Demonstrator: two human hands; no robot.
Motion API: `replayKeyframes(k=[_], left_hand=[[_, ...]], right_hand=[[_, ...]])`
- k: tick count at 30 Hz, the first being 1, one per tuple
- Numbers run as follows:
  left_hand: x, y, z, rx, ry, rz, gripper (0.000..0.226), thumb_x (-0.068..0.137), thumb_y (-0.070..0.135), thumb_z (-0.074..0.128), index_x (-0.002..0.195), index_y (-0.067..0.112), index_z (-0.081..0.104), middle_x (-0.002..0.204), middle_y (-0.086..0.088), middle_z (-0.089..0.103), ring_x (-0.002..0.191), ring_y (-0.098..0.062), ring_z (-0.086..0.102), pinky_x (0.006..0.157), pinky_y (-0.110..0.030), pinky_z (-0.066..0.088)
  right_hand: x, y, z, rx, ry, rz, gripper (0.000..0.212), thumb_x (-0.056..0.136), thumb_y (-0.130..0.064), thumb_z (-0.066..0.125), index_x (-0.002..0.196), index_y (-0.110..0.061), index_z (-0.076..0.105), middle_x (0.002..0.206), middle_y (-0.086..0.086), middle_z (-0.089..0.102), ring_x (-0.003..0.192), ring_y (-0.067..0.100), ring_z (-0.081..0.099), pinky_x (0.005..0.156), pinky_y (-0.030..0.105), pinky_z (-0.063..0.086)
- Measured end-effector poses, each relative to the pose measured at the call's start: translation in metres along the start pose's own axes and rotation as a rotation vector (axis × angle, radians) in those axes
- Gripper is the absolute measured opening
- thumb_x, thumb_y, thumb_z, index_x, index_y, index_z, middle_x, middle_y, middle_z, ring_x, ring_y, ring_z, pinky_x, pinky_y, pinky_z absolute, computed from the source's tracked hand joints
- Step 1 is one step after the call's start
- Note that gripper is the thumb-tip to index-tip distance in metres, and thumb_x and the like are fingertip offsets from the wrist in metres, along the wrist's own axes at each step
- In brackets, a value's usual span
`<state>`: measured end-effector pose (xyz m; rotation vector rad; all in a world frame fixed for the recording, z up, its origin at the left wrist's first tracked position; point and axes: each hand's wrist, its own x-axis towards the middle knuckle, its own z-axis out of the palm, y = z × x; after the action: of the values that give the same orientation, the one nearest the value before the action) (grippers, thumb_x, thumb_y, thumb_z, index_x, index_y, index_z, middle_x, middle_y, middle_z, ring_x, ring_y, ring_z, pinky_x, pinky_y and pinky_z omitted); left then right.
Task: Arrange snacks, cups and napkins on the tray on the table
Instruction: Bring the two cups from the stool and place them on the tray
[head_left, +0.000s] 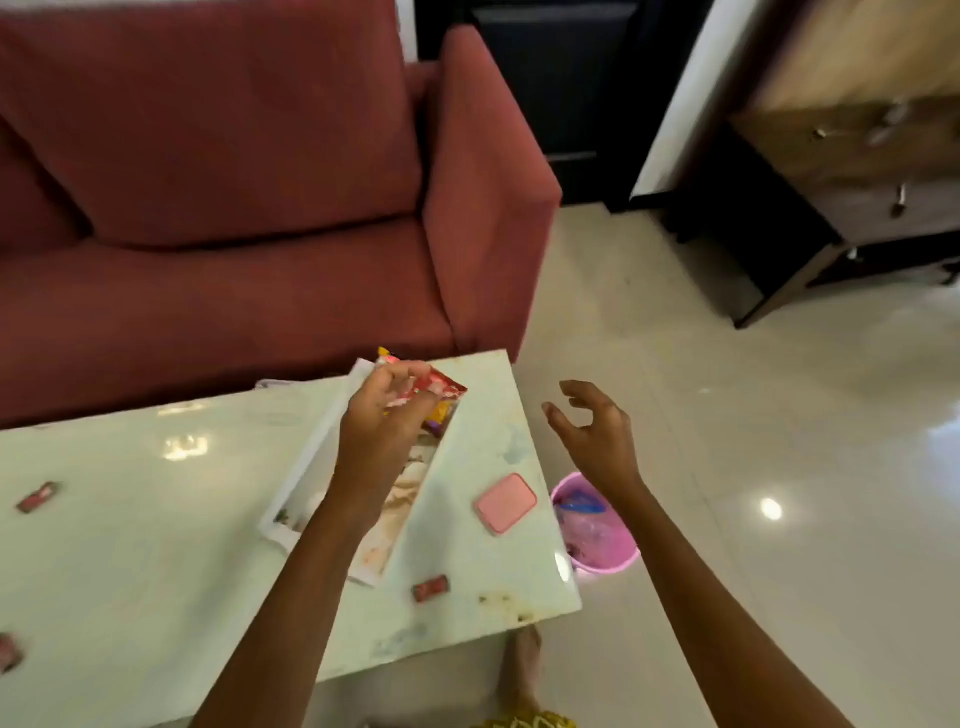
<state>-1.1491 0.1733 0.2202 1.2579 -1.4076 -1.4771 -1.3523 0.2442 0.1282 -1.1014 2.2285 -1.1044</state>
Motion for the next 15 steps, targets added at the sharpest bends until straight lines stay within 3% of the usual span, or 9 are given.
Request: replayKeyframes(k=[5, 10, 15], left_hand=[[-0.032, 0.046, -0.095, 0.008, 0.076, 0.127, 0.015, 0.083, 0.016, 0.062, 0.09, 0.03, 0.064, 0.101, 0.005, 0.063, 0.109, -0.013, 0.056, 0.094, -0.029, 0.045], [-0.064, 0.068, -0.188, -0.03, 0.182, 0.219, 0.014, 0.083, 0.014, 0.062, 0.089, 0.027, 0.064, 0.097, 0.007, 0.063, 0.105, -0.013, 0.057, 0.084, -0.021, 0.044], [-0.091, 0.075, -0.274, -0.029, 0.305, 0.257, 0.012, 0.084, 0.015, 0.061, 0.092, 0.024, 0.064, 0.097, 0.004, 0.063, 0.101, -0.012, 0.057, 0.086, -0.023, 0.044]], right_hand=[[-0.043, -0.117, 0.022, 0.097, 0.015, -0.196, 0.032, 0.081, -0.032, 0.068, 0.108, -0.016, 0.062, 0.104, -0.005, 0.065, 0.093, 0.009, 0.059, 0.074, 0.03, 0.054], [-0.089, -0.229, 0.061, 0.209, -0.05, -0.38, 0.028, 0.08, -0.033, 0.069, 0.103, -0.017, 0.064, 0.097, -0.008, 0.067, 0.089, 0.008, 0.062, 0.074, 0.027, 0.053], [-0.128, -0.316, 0.11, 0.295, -0.123, -0.527, 0.024, 0.08, -0.037, 0.068, 0.098, -0.022, 0.065, 0.094, -0.011, 0.067, 0.088, 0.005, 0.062, 0.072, 0.026, 0.053]])
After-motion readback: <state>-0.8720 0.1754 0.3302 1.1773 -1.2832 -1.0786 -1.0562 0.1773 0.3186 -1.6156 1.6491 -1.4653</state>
